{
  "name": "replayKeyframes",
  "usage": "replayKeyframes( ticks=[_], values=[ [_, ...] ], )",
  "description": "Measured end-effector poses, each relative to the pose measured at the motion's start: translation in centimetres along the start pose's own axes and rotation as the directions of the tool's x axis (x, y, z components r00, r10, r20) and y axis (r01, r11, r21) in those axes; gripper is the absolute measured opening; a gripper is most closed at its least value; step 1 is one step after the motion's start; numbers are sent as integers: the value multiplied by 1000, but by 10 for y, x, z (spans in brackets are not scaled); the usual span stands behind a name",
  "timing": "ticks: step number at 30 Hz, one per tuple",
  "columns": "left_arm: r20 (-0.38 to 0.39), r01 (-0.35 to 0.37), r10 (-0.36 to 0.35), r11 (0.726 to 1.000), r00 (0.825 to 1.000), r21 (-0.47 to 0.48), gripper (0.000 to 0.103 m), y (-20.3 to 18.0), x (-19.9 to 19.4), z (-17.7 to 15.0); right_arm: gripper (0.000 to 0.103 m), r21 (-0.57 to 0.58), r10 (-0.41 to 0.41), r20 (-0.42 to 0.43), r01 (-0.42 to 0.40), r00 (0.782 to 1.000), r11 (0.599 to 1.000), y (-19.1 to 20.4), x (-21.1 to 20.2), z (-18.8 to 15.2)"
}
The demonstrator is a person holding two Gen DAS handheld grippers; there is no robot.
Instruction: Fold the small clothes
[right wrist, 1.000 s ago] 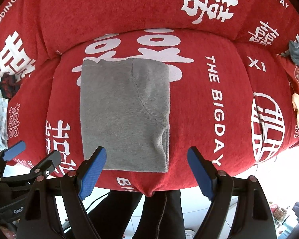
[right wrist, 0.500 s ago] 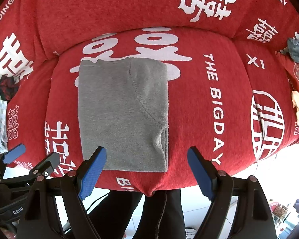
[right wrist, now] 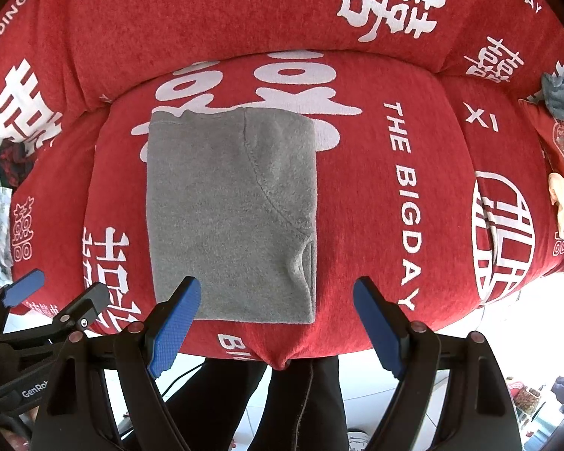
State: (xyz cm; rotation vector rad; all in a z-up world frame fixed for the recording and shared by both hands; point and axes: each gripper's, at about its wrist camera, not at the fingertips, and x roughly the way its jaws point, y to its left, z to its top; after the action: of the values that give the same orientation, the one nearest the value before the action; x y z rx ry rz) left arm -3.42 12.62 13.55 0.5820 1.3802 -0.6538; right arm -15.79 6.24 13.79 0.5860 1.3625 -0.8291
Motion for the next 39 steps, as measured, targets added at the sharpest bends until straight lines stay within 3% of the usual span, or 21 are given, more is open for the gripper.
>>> replayKeyframes(
  ticks=[39],
  values=[
    [18,-27,28,999,999,-29,103,1,-2,0,86,-7,-2,2,2,1000,1000,2,0,-1]
  ],
)
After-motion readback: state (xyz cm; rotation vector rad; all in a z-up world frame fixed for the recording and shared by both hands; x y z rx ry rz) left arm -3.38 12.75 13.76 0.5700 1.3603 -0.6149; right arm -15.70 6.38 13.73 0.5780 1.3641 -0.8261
